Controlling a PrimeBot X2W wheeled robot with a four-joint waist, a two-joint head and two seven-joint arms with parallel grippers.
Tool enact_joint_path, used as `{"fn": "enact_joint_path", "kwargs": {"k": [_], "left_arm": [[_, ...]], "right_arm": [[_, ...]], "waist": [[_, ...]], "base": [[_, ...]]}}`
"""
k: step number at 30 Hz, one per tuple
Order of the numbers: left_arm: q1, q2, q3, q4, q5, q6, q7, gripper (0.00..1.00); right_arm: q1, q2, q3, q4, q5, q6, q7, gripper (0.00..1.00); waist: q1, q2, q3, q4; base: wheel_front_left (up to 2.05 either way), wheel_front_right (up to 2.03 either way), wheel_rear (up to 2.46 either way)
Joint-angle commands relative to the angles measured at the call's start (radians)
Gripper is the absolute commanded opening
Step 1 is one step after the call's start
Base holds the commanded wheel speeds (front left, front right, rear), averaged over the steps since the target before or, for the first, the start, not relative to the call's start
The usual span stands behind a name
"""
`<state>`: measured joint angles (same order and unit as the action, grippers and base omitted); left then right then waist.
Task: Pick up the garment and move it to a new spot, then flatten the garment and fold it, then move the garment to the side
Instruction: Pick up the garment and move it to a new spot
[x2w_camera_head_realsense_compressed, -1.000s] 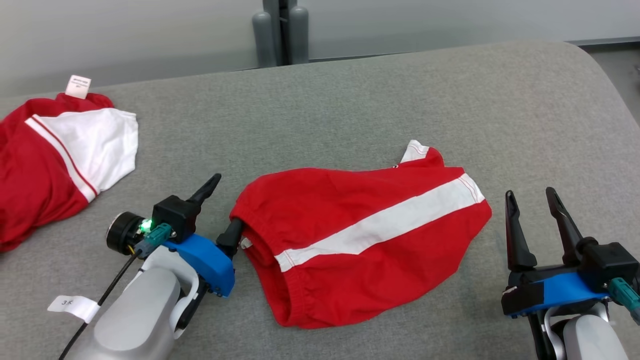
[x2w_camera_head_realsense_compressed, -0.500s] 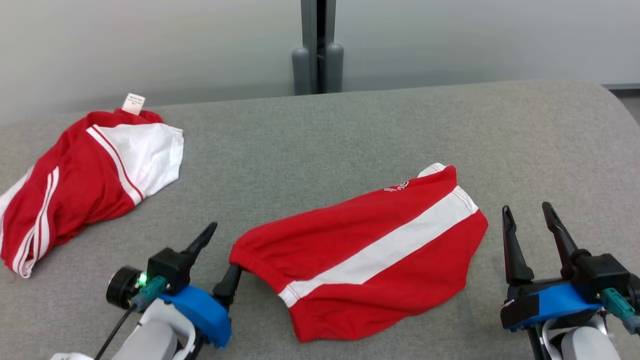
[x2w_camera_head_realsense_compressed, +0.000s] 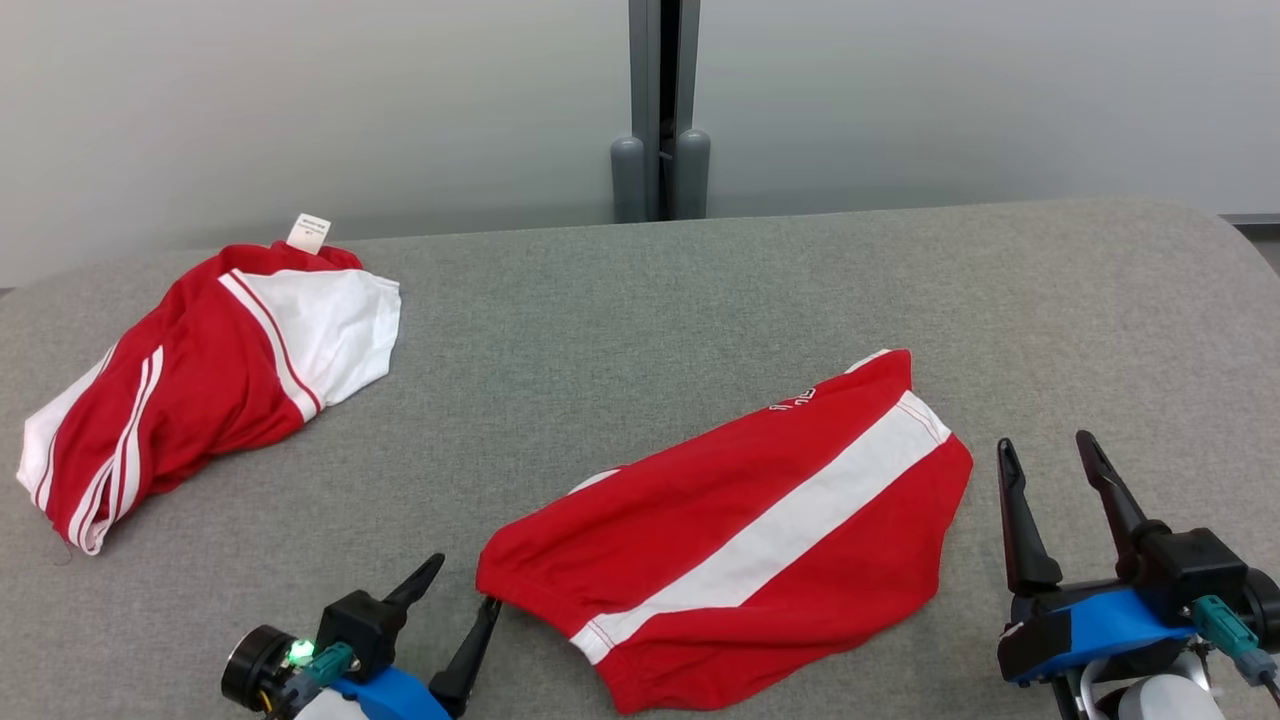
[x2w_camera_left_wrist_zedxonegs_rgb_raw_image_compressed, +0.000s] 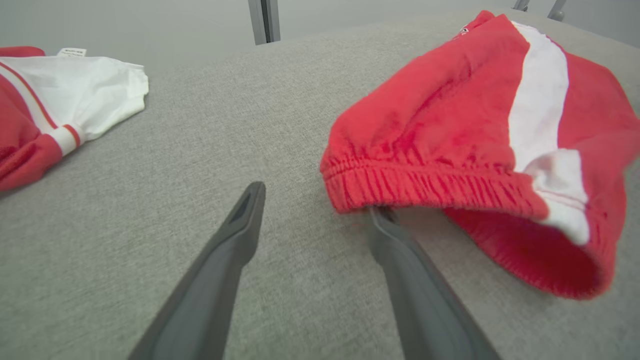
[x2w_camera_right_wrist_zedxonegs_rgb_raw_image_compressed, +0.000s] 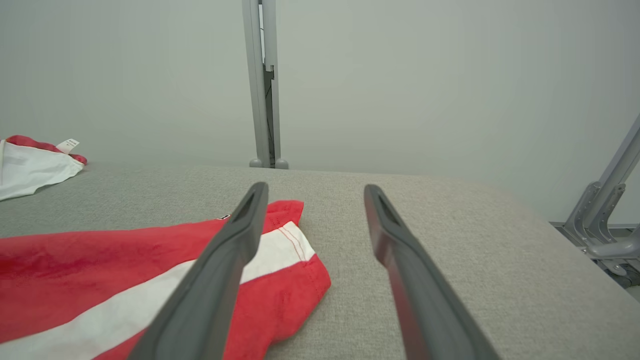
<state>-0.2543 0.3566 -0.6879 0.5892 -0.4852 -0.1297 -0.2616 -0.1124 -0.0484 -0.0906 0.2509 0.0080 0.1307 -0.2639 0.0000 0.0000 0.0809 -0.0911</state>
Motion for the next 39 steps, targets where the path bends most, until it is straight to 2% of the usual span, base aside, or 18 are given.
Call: {"fn": "enact_joint_path", "kwargs": {"k": [1, 9, 20, 25, 32, 39], "left_arm": [[0.013, 0.018, -0.012, -0.001, -0.004, 0.000, -0.001, 1.00], [0.026, 0.053, -0.008, -0.038, -0.018, 0.012, -0.002, 1.00], [0.081, 0.101, 0.116, -0.193, -0.058, 0.095, -0.005, 1.00], [0.130, 0.092, 0.196, -0.259, -0.077, 0.144, -0.005, 1.00], [0.204, -0.006, 0.297, -0.318, -0.087, 0.189, -0.005, 1.00], [0.257, -0.082, 0.360, -0.317, -0.023, 0.179, -0.005, 1.00]], "right_arm": [[0.014, -0.004, 0.000, 0.002, -0.008, 0.000, -0.001, 1.00], [0.020, -0.004, -0.008, -0.002, -0.007, 0.000, -0.001, 1.00], [0.025, -0.004, -0.026, -0.001, -0.013, 0.000, -0.001, 1.00], [0.033, -0.004, -0.032, -0.004, -0.016, 0.000, -0.001, 1.00], [0.054, -0.004, -0.031, -0.007, -0.021, 0.000, -0.001, 1.00], [0.078, -0.004, 0.005, 0.000, -0.002, 0.000, -0.001, 1.00]], "waist": [[0.0000, 0.0000, -0.001, 0.000], [0.0000, 0.0000, -0.002, -0.001], [0.0000, 0.0000, -0.028, -0.007], [0.0000, 0.0000, -0.044, -0.006], [0.0000, 0.0000, -0.070, -0.007], [0.0000, 0.0000, -0.078, -0.006]], "base": [[0.00, 0.00, 0.00], [0.00, 0.00, 0.00], [0.00, 0.00, 0.00], [0.00, 0.00, 0.00], [0.00, 0.00, 0.00], [0.00, 0.00, 0.00]]}}
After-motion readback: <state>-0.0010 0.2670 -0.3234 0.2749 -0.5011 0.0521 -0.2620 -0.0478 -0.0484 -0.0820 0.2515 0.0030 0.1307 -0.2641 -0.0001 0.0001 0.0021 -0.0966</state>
